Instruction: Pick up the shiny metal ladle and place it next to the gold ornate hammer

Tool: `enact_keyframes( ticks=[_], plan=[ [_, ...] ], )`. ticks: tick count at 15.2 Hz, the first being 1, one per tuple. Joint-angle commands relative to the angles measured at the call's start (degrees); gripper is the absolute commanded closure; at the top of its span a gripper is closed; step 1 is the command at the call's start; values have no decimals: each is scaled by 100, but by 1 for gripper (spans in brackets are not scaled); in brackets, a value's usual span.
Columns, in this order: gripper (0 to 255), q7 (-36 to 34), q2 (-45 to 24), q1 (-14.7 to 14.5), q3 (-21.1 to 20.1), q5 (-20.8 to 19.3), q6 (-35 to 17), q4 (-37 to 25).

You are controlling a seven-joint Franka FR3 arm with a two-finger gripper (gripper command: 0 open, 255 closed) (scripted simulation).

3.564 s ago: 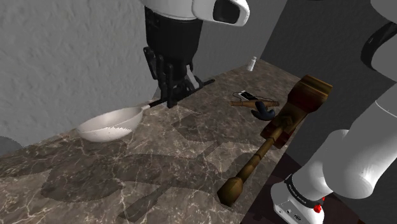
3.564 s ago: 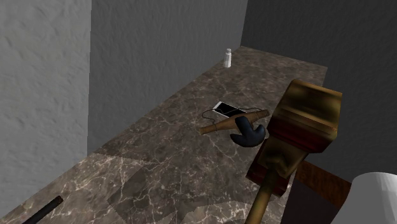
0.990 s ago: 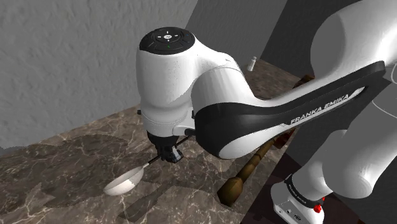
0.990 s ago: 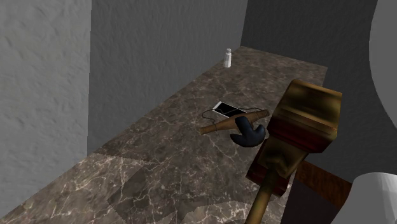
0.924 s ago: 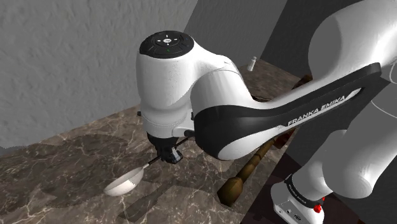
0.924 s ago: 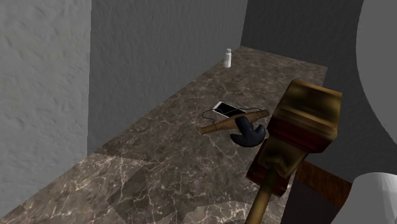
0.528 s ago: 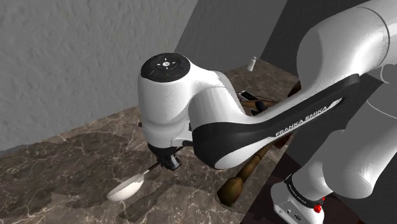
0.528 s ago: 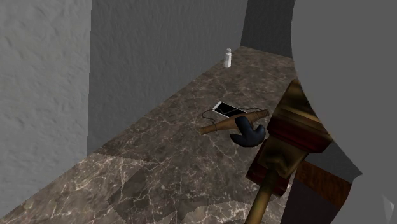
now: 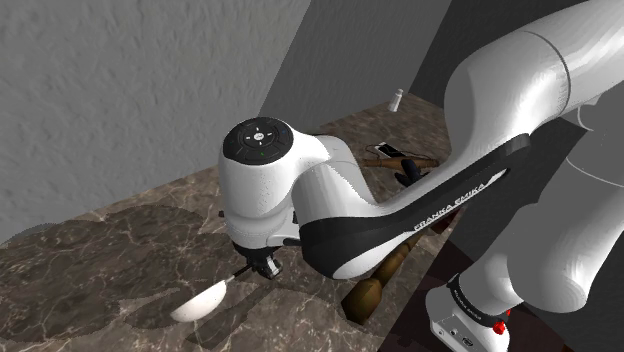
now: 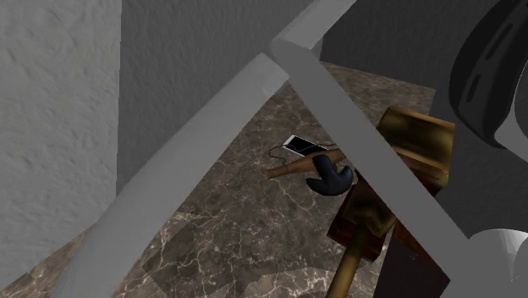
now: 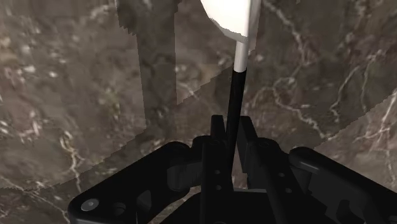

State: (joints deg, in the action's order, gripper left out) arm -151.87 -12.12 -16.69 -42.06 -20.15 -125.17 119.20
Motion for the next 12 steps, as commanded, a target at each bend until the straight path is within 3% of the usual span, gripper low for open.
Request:
enact_keyframes(
  ticks=[1, 6, 7, 12],
  plan=[
    [255, -11, -26, -5, 9, -24, -23, 6],
    [255, -11, -25, -4, 9, -24, -22, 5],
    [0, -11, -25, -4, 9, -24, -22, 5],
    [0, -11, -25, -4, 9, -24, -22, 5]
  ],
)
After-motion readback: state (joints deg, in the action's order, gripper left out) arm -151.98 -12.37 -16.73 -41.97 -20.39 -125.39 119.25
